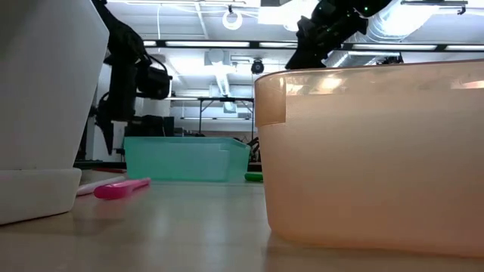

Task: Sort pens & pencils
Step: Put the red pencil into the green bin

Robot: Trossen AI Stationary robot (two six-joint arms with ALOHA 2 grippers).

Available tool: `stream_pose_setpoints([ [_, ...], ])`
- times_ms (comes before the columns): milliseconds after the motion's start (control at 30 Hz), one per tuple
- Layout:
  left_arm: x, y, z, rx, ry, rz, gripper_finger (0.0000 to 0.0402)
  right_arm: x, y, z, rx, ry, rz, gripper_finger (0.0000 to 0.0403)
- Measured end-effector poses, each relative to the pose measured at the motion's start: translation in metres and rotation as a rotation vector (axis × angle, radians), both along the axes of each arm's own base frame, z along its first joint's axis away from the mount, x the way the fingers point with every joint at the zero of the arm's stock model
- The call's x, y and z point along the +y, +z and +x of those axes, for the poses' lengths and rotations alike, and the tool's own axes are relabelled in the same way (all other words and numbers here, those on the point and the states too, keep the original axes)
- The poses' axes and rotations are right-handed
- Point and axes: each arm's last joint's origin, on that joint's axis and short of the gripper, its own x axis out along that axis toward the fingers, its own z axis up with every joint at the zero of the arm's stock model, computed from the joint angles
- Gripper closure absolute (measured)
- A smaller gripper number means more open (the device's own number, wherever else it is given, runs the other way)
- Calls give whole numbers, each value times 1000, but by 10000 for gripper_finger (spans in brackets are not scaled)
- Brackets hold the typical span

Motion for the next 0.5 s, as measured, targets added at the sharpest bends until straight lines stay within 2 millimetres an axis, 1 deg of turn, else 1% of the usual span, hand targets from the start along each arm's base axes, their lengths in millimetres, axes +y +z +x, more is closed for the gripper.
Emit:
stream_pose_setpoints([
  [167,4,-9,3,-64,-2,78,293,0,0,0,0,0,-2,320],
  [500,-1,-11,-1,-31,3,23,293,1,-1,-1,16,4,8,320],
])
